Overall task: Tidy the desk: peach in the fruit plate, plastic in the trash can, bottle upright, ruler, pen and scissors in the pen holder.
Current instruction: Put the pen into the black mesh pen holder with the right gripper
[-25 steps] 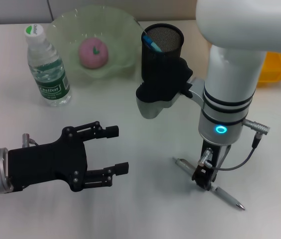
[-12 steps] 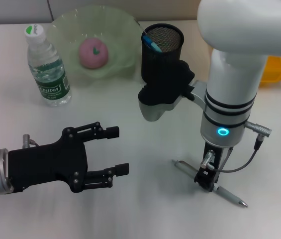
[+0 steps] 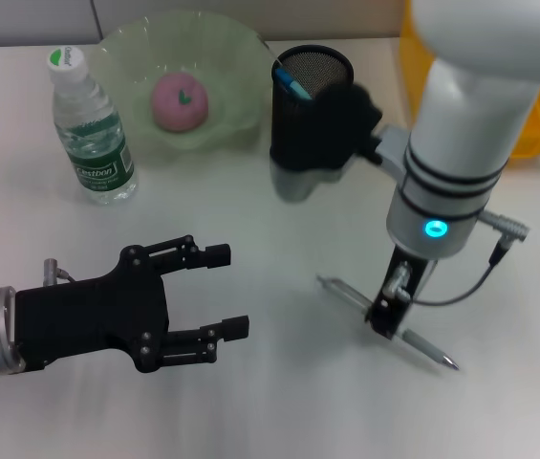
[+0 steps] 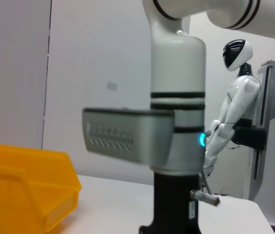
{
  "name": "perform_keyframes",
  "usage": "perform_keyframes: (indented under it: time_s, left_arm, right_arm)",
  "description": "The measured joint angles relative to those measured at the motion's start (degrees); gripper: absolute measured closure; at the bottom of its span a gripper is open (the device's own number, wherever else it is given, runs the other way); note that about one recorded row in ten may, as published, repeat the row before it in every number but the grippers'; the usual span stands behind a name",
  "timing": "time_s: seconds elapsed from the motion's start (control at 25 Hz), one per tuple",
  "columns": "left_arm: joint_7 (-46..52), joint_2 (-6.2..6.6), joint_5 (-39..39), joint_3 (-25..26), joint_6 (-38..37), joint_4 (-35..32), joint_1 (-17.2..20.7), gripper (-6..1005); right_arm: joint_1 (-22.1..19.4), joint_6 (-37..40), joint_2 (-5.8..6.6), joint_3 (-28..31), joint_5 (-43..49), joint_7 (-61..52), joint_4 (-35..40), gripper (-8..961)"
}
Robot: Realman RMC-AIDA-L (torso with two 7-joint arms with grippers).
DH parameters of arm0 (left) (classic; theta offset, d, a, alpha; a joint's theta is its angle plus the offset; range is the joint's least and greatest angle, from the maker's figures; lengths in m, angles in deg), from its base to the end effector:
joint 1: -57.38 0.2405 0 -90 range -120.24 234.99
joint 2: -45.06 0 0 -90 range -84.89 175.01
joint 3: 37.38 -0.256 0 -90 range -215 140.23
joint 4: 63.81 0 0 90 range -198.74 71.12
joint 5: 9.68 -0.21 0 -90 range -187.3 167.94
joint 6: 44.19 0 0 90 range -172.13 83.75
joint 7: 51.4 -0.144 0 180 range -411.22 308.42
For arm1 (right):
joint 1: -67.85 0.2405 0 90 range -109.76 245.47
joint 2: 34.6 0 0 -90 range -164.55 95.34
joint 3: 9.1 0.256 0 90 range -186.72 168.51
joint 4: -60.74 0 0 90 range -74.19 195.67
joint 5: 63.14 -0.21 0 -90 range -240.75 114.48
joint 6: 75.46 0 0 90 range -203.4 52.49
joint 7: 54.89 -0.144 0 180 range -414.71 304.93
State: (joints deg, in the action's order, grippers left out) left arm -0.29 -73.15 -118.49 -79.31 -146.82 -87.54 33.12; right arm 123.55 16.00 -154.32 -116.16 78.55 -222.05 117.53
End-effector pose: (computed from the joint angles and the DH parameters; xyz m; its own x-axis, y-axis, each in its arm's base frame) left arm -0.2740 0.2543 -0.0248 0.7534 0.1026 0.6496 0.2052 -0.9751 -0.0840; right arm 0.1281 0.3292 -0.0916 0.5592 -0.5748 0.5974 -0.4564 -0.8150 -0.3570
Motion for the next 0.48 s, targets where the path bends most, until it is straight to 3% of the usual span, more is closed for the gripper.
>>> perform_keyframes:
  time_s: [0.12, 0.16, 0.2, 0.32, 0.36, 0.4, 0.48]
  left_arm:
    - [0.00, 0.00, 0.00, 0.00, 0.00, 0.00, 0.00, 224]
    - [0.29, 0.00, 0.00, 0.07, -0.19, 0.00, 0.00, 224]
    - [0.29, 0.00, 0.00, 0.07, -0.19, 0.00, 0.00, 224]
    - [0.88, 0.00, 0.20, 0.28, -0.26, 0.19, -0.04, 224]
    - [1.23, 0.00, 0.32, 0.43, -0.20, 0.42, -0.16, 224]
    - [1.48, 0.00, 0.35, 0.48, -0.15, 0.45, -0.23, 224]
    - [2.38, -0.05, 0.46, 0.63, -0.13, 0.47, -0.43, 225]
  right_arm:
    - [-2.04, 0.53, 0.24, 6.85, 0.27, 4.06, 2.37, 823]
    - [-3.96, 0.81, 0.36, 12.08, 0.26, 7.74, 4.39, 823]
    - [-3.96, 0.81, 0.36, 12.08, 0.26, 7.74, 4.39, 823]
    - [-7.35, 0.98, 0.43, 20.24, -0.31, 14.51, 7.89, 823]
    - [-10.14, 0.97, 0.42, 26.71, -2.59, 20.25, 9.90, 823]
    - [-10.14, 0.97, 0.42, 26.71, -2.59, 20.25, 9.90, 823]
    - [-12.63, 0.99, 0.43, 32.59, -6.86, 26.33, 10.61, 823]
